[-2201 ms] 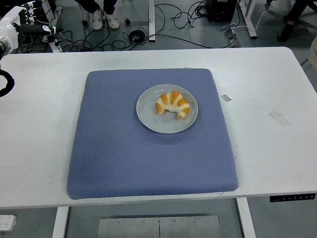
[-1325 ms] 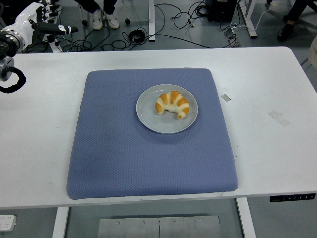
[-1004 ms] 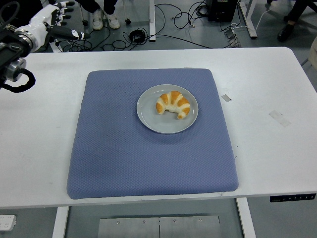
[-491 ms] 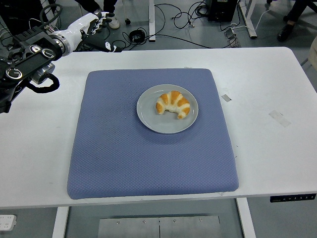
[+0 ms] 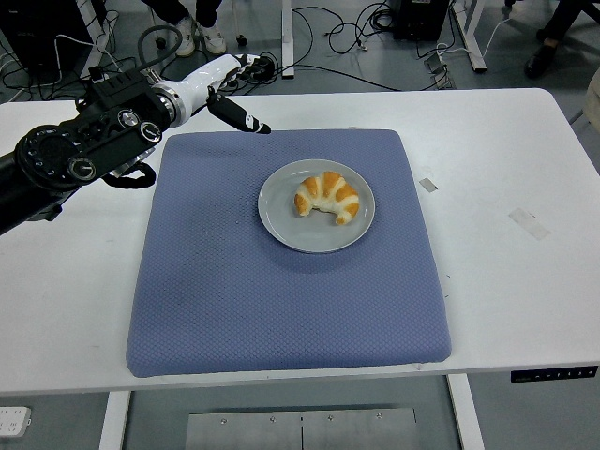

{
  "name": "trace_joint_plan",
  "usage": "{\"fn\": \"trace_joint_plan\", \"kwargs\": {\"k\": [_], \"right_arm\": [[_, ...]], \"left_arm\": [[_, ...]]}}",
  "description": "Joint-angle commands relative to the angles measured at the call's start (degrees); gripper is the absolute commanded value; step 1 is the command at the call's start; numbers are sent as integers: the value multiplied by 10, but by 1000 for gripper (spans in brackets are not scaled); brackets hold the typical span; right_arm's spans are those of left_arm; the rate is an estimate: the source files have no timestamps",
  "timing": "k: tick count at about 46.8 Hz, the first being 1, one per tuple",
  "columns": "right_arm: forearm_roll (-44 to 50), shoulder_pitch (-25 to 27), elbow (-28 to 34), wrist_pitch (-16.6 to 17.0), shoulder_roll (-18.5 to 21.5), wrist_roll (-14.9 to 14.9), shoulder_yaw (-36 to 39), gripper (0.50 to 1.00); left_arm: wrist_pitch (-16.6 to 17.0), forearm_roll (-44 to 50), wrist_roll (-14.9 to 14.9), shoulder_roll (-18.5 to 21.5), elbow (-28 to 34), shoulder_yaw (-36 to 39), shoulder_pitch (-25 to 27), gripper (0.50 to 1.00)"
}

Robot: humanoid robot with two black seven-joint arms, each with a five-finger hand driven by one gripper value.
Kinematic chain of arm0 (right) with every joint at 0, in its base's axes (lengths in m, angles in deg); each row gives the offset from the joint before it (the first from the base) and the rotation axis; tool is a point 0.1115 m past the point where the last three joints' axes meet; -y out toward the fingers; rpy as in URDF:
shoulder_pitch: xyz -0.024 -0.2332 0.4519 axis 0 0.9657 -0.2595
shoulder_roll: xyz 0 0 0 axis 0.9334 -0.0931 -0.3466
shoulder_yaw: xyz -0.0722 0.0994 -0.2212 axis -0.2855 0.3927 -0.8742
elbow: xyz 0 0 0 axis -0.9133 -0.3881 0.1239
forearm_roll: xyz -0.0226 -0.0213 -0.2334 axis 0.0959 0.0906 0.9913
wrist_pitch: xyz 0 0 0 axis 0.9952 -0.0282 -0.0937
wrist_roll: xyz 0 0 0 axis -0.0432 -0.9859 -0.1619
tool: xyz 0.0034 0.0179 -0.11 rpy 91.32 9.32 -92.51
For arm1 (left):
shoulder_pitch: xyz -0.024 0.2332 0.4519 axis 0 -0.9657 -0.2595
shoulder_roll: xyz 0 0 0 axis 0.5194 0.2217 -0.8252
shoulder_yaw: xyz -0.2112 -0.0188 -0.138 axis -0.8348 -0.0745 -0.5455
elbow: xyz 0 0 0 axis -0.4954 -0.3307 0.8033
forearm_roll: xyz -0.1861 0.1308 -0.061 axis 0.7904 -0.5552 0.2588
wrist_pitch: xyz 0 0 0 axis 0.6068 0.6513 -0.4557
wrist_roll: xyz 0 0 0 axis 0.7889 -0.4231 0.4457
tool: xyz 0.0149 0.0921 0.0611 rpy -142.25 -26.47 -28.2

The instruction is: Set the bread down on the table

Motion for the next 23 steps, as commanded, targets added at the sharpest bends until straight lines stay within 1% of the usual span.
{"fn": "trace_joint_plan", "kwargs": {"k": [1, 8, 19, 23], "right_arm": [[0, 0, 0, 0, 0, 0, 0, 1000], [0, 0, 0, 0, 0, 0, 0, 1000], [0, 0, 0, 0, 0, 0, 0, 1000], [0, 0, 0, 0, 0, 0, 0, 1000]], "left_arm": [[1, -16, 7, -1, 19, 0, -2, 974], [2, -42, 22, -15, 48, 0, -2, 974], [2, -87, 59, -16, 88, 2, -4, 971], [0, -94, 65, -17, 91, 2, -4, 969]]}}
